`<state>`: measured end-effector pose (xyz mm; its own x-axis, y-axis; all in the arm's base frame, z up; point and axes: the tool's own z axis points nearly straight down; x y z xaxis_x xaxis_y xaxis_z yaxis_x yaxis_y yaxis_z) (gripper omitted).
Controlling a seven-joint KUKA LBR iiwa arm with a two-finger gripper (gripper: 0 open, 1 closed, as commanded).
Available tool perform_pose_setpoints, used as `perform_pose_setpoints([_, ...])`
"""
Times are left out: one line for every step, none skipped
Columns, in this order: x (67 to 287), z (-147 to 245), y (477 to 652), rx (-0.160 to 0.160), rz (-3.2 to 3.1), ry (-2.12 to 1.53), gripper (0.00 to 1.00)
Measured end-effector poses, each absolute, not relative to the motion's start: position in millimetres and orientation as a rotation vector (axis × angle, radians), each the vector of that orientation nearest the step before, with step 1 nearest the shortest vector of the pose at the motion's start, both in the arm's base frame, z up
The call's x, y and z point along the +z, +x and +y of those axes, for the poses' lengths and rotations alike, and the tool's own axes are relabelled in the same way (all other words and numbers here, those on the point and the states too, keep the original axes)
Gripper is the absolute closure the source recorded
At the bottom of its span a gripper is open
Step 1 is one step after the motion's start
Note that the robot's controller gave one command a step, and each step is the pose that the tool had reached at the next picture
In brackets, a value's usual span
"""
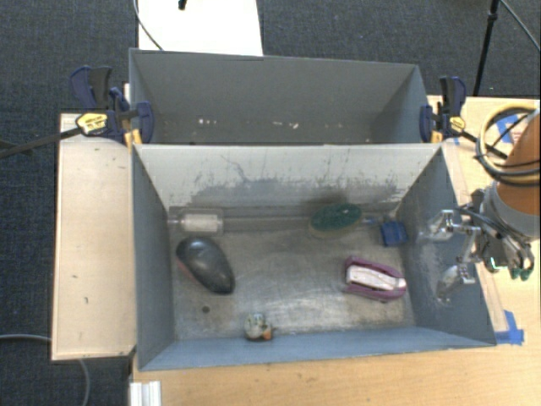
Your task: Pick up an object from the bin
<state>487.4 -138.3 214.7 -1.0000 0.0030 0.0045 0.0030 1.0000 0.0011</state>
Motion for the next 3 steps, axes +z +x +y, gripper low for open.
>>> perform_pose_setpoints([78.0,-97.3,520.5,-0.004,-3.101,0.494,0.00])
perform_pose_setpoints([80.3,-98.3,521.2,0.000,-3.104,0.499,1.00])
perform_pose_setpoints([234.1,-89.7,537.7,0.004,-2.997,0.965,1.00])
